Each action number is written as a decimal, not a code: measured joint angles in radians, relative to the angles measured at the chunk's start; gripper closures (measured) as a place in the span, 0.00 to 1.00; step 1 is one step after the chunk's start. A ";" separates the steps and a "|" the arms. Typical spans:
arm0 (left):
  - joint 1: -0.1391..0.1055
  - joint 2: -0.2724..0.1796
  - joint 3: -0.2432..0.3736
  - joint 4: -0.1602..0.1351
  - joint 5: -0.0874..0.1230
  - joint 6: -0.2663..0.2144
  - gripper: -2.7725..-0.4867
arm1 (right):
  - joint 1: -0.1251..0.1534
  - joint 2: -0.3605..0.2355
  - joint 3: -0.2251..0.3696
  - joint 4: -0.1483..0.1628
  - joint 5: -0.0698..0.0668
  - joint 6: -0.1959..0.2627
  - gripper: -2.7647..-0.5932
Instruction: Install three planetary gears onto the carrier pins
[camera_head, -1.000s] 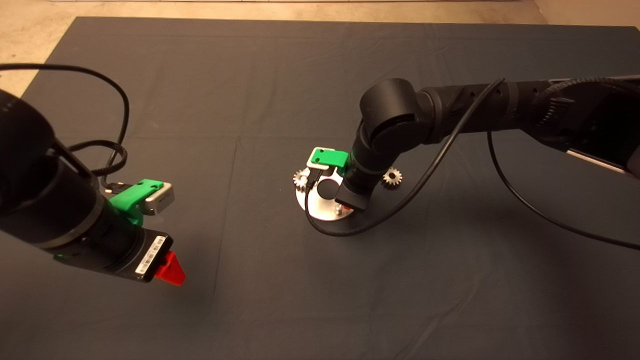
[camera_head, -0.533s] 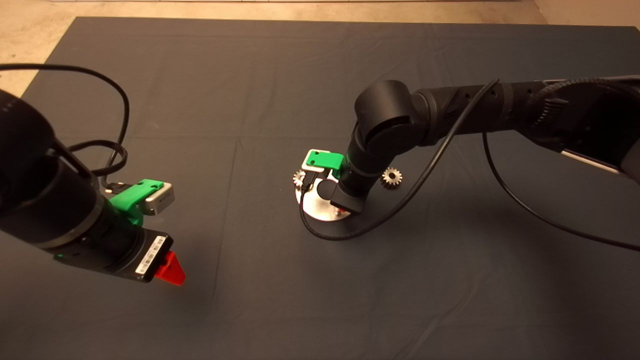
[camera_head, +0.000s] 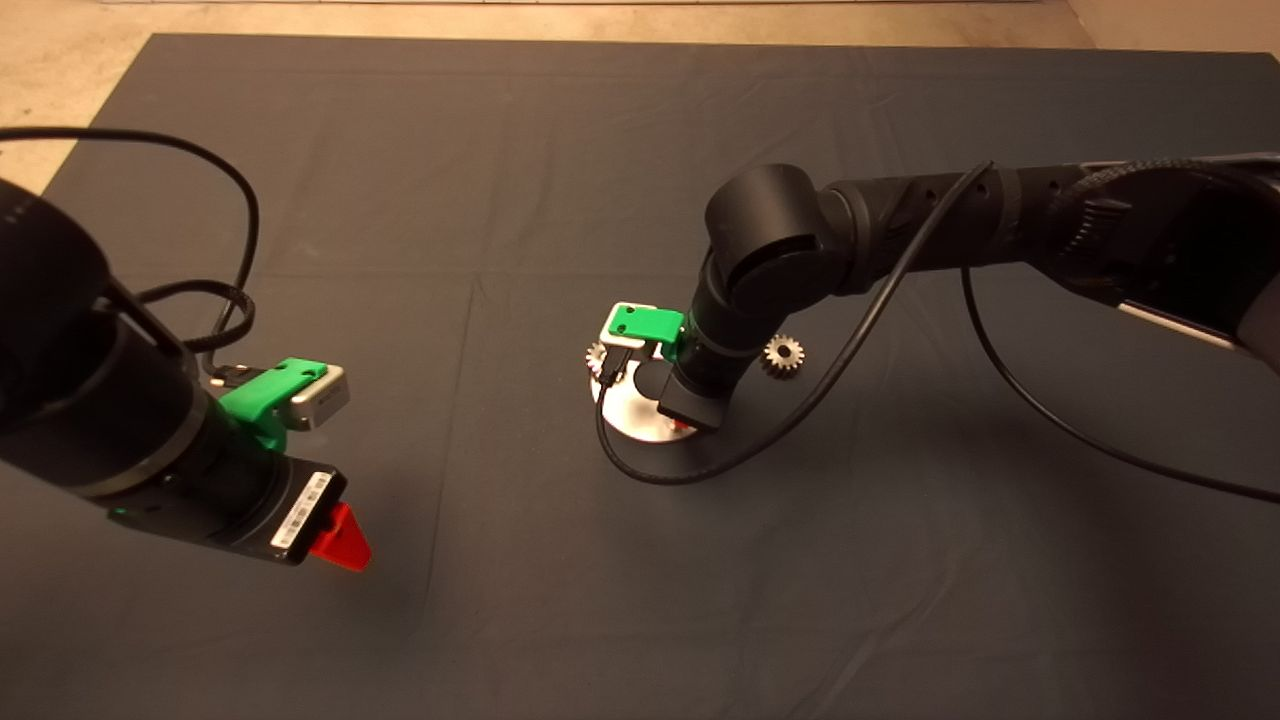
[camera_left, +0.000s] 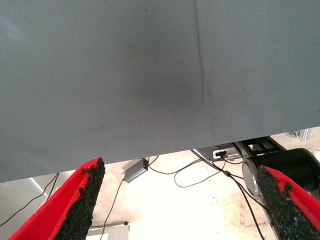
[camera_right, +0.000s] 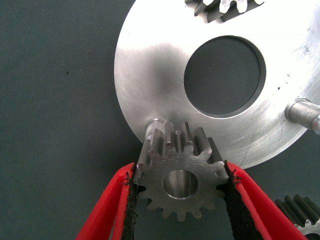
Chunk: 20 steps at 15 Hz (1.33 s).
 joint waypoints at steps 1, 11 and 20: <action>0.000 0.000 0.000 0.000 0.000 0.000 0.26 | 0.000 0.005 0.000 0.001 0.000 0.000 0.78; 0.000 0.000 0.000 0.000 0.000 0.000 0.26 | 0.000 0.015 0.000 0.005 0.002 0.000 0.78; 0.000 0.000 0.000 0.000 0.000 0.000 0.26 | -0.001 0.016 0.000 0.006 0.003 0.002 0.78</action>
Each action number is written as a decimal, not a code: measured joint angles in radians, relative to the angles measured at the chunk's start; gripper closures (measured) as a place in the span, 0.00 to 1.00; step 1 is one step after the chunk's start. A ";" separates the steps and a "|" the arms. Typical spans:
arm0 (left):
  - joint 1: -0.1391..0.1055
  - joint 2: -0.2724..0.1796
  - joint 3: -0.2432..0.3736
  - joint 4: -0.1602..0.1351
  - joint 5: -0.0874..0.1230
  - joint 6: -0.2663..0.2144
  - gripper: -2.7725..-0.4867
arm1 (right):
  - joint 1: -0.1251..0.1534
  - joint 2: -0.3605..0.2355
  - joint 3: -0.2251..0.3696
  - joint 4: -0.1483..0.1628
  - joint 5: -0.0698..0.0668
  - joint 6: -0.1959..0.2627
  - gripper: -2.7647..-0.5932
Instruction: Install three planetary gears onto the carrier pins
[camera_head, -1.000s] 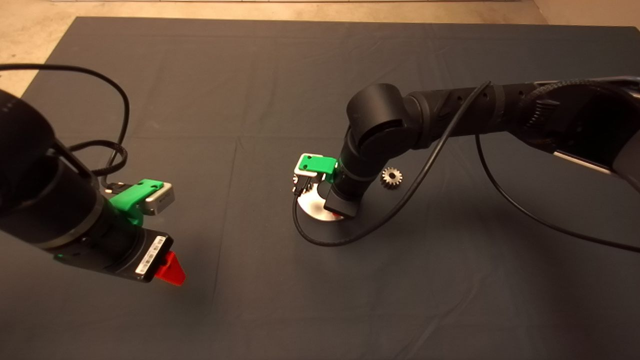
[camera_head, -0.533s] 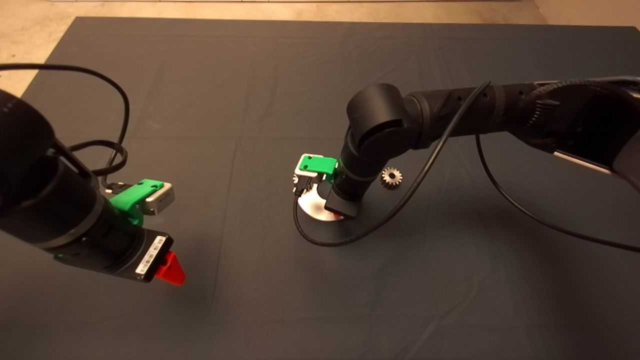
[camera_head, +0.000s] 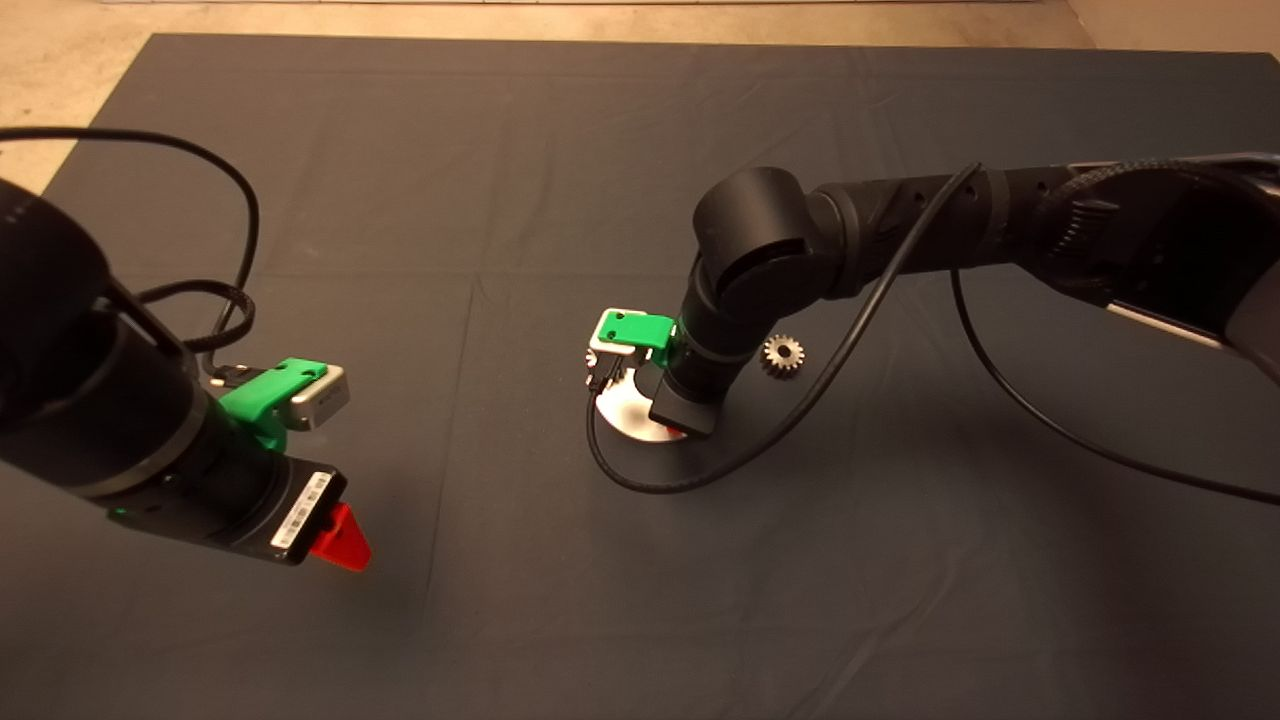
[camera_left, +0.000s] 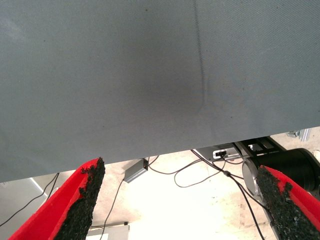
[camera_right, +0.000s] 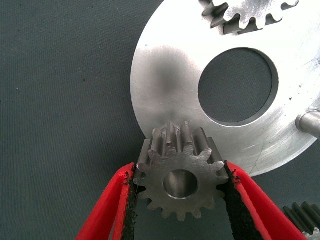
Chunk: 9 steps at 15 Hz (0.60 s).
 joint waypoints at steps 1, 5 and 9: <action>0.000 0.000 0.000 0.000 0.000 0.000 0.26 | 0.000 0.000 0.000 0.000 0.000 0.000 0.78; 0.000 0.000 0.000 0.000 0.000 0.000 0.26 | -0.010 0.006 0.000 0.001 0.000 0.000 0.78; 0.000 0.000 0.000 0.000 0.000 0.000 0.26 | -0.010 0.011 0.000 0.001 -0.007 0.000 0.78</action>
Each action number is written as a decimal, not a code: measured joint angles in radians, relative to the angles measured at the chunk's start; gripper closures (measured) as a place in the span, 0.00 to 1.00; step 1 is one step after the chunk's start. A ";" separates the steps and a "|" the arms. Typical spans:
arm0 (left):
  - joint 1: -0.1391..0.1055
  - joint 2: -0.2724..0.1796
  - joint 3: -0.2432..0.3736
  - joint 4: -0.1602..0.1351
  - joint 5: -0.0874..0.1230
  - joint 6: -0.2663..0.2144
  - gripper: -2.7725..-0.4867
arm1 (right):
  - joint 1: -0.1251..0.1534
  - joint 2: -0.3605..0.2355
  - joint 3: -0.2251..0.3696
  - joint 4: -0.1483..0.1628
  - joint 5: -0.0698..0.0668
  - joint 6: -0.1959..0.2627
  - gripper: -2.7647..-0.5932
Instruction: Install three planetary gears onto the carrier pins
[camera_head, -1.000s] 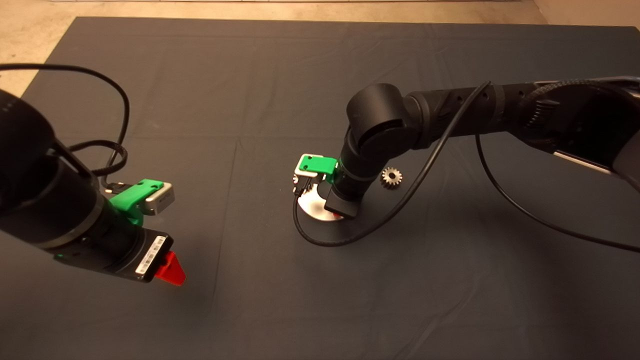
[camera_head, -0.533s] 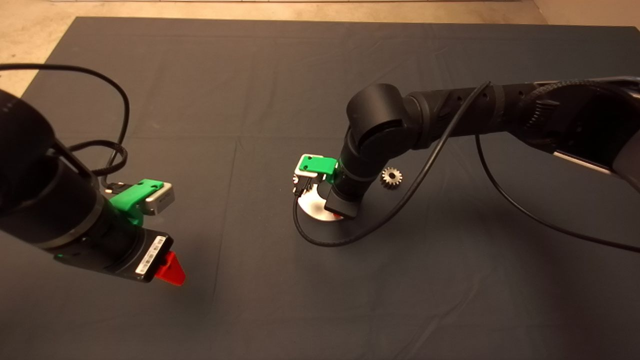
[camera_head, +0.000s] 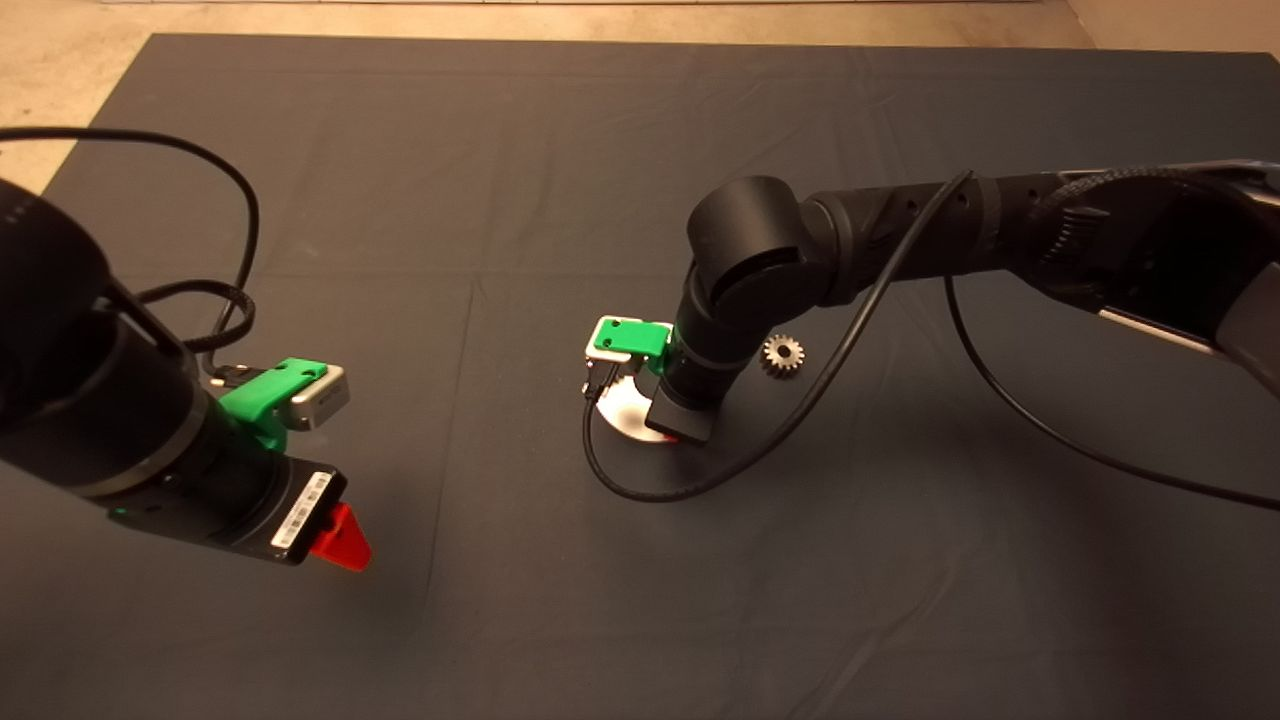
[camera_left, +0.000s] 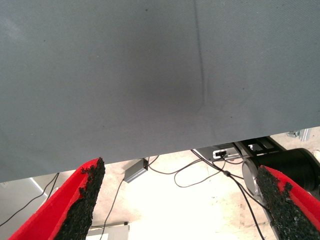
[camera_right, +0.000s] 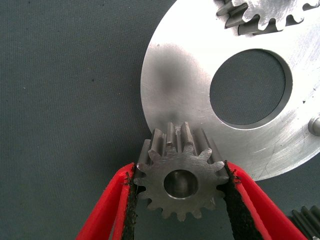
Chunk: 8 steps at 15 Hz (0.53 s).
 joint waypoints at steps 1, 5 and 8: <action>0.000 0.000 0.000 0.000 0.000 0.000 0.26 | 0.000 0.000 0.000 0.000 0.000 0.000 0.78; 0.000 0.000 0.000 0.000 0.000 0.000 0.26 | 0.000 0.000 0.000 0.000 0.000 -0.001 0.78; 0.000 0.000 0.000 0.000 0.000 0.000 0.26 | 0.000 0.000 0.000 0.000 0.000 -0.001 0.78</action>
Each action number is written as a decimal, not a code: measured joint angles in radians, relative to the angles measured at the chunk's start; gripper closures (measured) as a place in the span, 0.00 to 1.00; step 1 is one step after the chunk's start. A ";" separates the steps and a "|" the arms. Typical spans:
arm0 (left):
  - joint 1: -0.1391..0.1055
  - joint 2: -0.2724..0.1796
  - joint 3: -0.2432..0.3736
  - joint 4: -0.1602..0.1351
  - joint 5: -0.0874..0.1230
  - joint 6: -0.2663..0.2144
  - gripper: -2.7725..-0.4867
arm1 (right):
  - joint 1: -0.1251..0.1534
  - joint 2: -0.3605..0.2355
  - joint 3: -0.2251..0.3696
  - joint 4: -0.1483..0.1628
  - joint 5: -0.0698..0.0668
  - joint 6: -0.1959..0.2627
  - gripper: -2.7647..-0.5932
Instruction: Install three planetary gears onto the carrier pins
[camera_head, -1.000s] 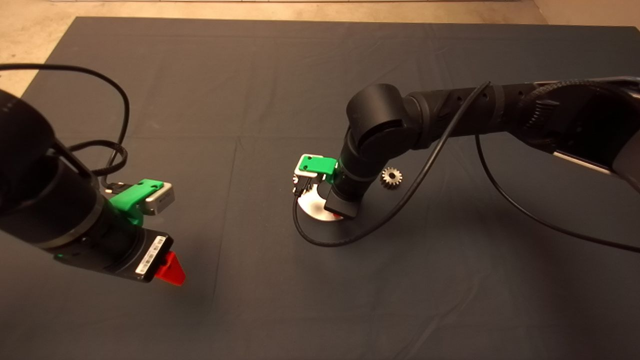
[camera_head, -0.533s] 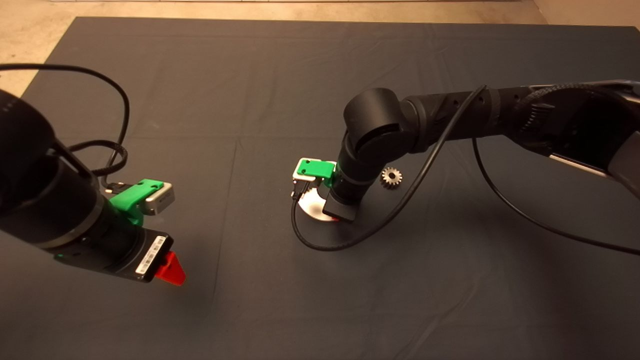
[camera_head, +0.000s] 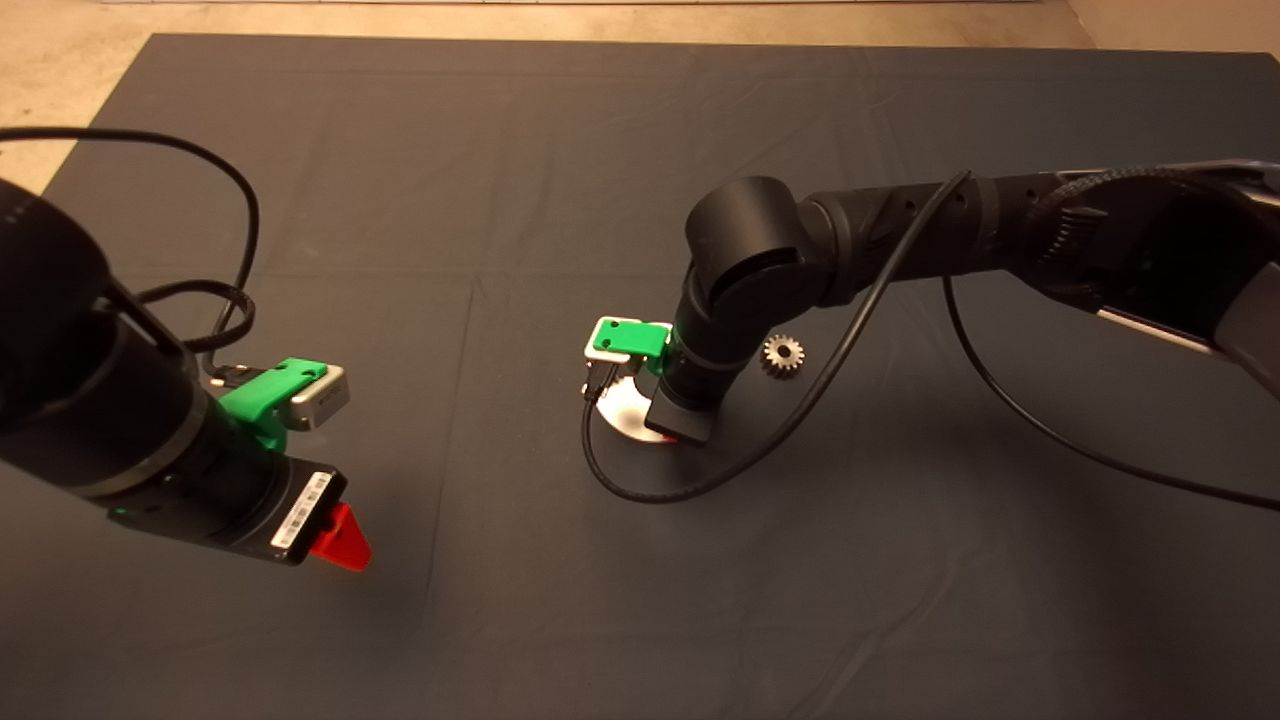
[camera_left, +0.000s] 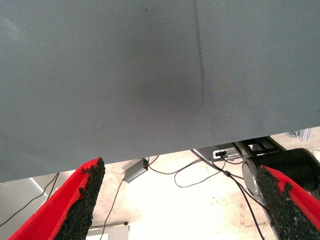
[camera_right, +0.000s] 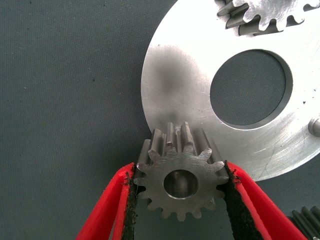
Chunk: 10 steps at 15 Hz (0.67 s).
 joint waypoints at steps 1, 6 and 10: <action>0.000 0.000 0.000 0.000 0.000 0.000 0.26 | 0.000 0.000 0.000 0.000 0.000 -0.001 0.78; 0.000 0.000 0.000 0.000 0.000 0.000 0.26 | 0.000 -0.001 0.000 0.000 0.001 -0.001 0.78; 0.000 0.000 0.000 0.000 0.000 0.000 0.26 | 0.000 -0.007 0.000 0.000 0.003 -0.001 0.78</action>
